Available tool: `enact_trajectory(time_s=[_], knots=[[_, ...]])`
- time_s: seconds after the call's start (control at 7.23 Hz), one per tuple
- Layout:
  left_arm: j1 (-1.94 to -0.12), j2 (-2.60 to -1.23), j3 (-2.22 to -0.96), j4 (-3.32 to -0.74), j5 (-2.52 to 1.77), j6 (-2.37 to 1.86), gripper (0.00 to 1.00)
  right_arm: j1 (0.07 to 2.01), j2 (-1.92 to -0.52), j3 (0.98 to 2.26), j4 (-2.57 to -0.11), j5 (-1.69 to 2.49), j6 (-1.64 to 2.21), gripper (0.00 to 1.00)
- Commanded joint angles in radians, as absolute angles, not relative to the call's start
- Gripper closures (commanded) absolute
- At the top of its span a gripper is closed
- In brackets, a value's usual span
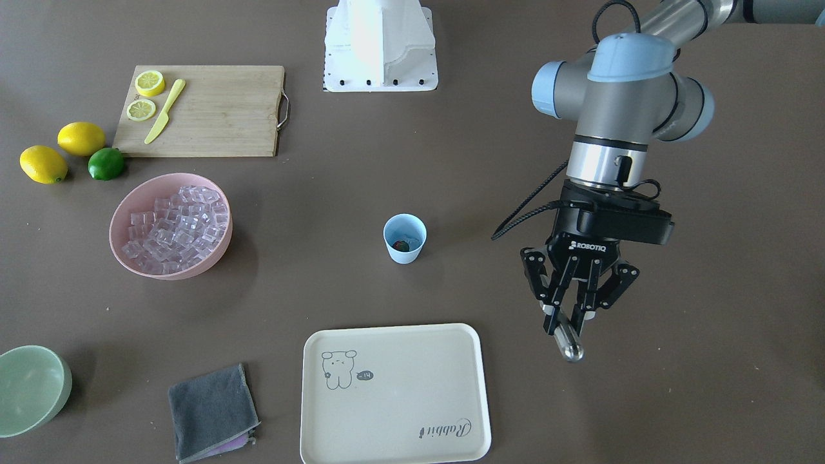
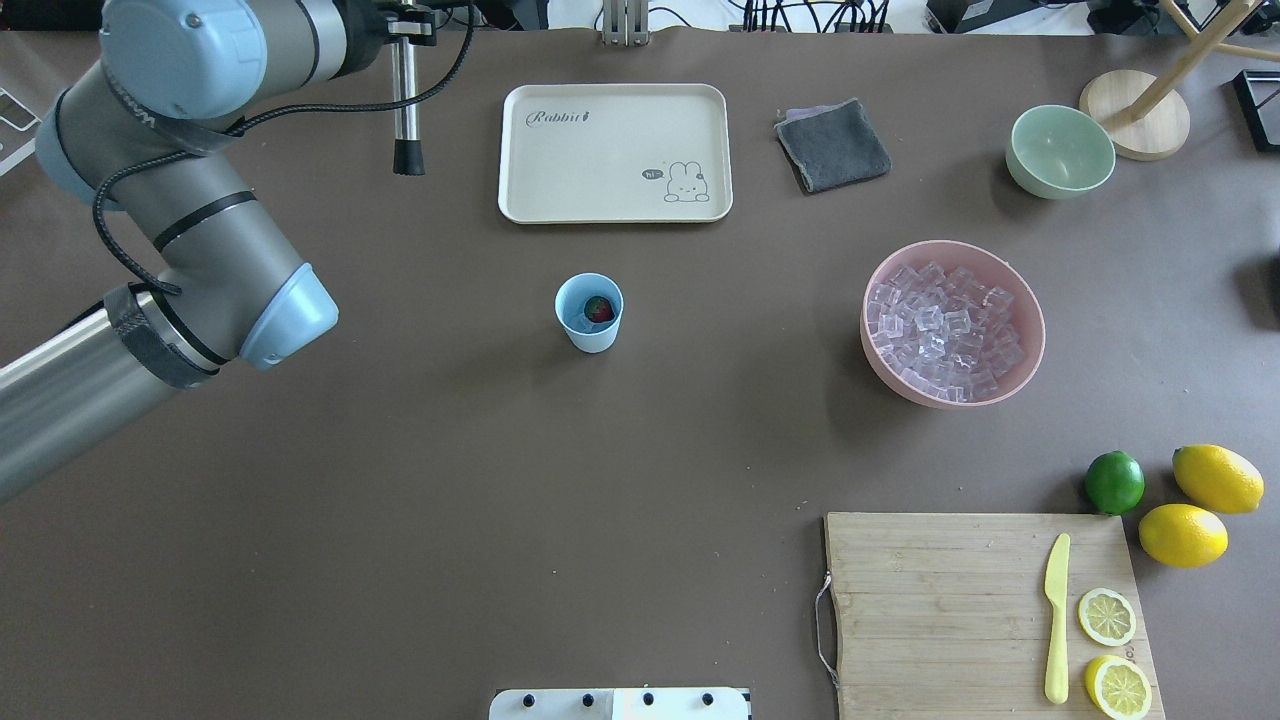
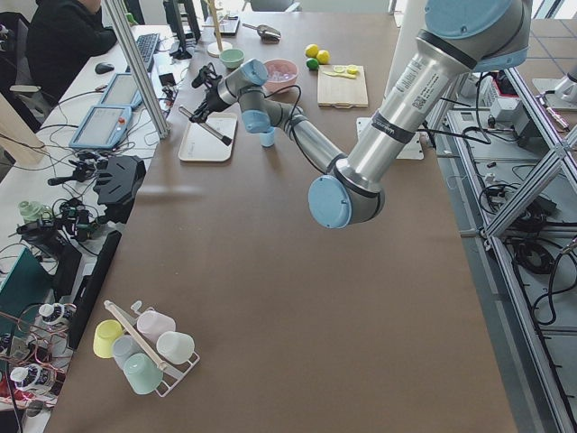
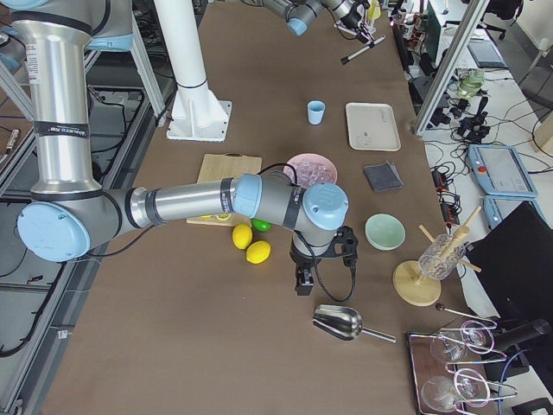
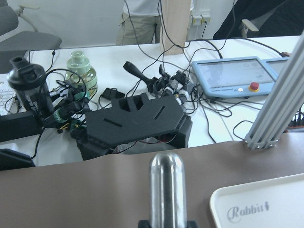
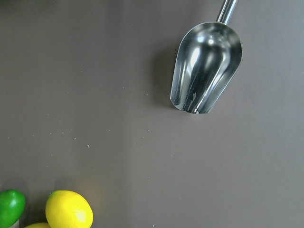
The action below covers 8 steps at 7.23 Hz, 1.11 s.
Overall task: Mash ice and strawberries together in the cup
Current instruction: 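Carry the metal rod with the left gripper over the light-blue cup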
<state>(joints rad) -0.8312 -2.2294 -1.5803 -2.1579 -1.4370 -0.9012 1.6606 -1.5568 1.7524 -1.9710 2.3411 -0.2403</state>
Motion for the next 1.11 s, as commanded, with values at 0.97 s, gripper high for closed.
enact_trajectory(time_s=[0.97], knots=[[-0.551,-2.278,-1.598,-2.276,-1.108,-0.904,0.77,1.649,-1.542,1.605,-1.736,2.361,-0.069,0.0]])
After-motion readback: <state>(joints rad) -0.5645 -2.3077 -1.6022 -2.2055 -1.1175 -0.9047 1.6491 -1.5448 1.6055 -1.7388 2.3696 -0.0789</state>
